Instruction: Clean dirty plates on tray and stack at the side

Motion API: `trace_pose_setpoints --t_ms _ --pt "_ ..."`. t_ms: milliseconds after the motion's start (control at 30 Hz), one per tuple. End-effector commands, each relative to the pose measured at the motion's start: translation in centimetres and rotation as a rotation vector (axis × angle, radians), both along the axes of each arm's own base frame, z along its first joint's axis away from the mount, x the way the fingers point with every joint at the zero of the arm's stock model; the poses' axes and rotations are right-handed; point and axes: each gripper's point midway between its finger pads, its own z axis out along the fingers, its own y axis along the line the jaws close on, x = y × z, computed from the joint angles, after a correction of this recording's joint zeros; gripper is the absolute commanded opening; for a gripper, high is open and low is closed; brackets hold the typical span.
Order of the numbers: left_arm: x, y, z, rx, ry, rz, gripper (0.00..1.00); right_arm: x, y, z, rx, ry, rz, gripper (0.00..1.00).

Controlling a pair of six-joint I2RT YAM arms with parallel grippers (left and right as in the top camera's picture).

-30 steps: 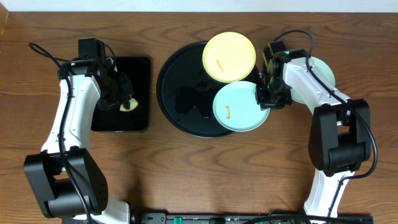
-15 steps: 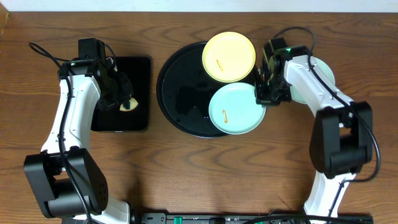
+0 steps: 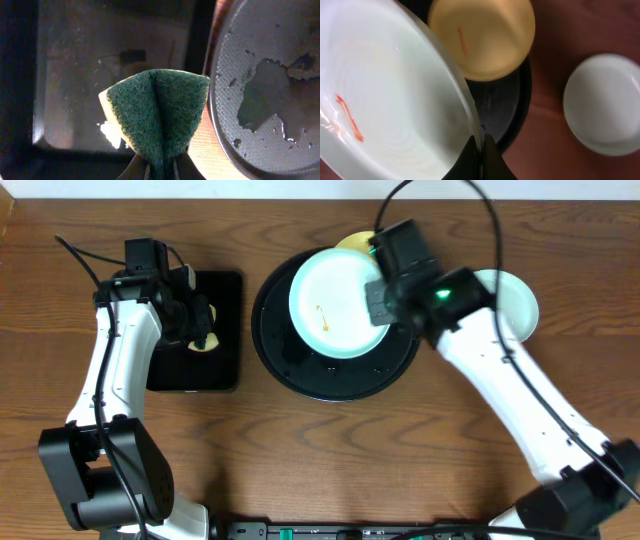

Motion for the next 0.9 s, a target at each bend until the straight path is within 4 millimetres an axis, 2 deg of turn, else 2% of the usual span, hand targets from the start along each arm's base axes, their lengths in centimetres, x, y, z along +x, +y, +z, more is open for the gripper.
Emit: trace_pose_setpoints --t_ms 0,100,167,233,333,433,533,667,767,867 --pt "-0.3 -2.4 -0.7 -0.034 -0.003 -0.158 0.08 0.4 -1.5 -4.0 -0.114 0.010 -0.130 0.01" --pt "-0.2 -4.1 -0.6 -0.021 -0.016 -0.223 0.08 1.2 -0.9 -5.5 -0.133 -0.030 -0.127 0.01" --pt "-0.1 -5.1 -0.6 -0.015 -0.022 -0.252 0.08 1.8 -0.3 -5.5 -0.176 -0.093 -0.095 0.01" --pt "-0.2 -5.5 -0.7 0.009 -0.019 -0.267 0.08 2.4 0.0 -4.3 -0.247 -0.185 -0.091 0.01" --pt "-0.2 -5.1 -0.9 0.059 -0.005 -0.225 0.08 3.0 0.7 -1.7 -0.355 -0.337 -0.102 0.01" --pt "-0.2 -5.0 -0.9 0.046 0.006 -0.162 0.08 2.5 2.2 -1.1 -0.385 -0.369 -0.051 0.01" --pt "-0.3 -6.2 -0.7 -0.028 0.007 -0.162 0.08 1.1 2.4 -3.1 -0.305 -0.269 -0.067 0.01" --pt "-0.5 -8.5 0.0 -0.155 -0.005 -0.214 0.08 0.0 2.3 -6.4 -0.098 -0.042 -0.075 0.01" --pt "-0.7 -10.1 0.6 -0.252 -0.014 -0.243 0.08 0.1 2.0 -7.3 0.019 0.053 -0.069 0.01" --pt "-1.0 -12.5 1.5 -0.351 -0.026 -0.296 0.08 0.5 0.7 -7.8 0.082 0.106 -0.119 0.01"
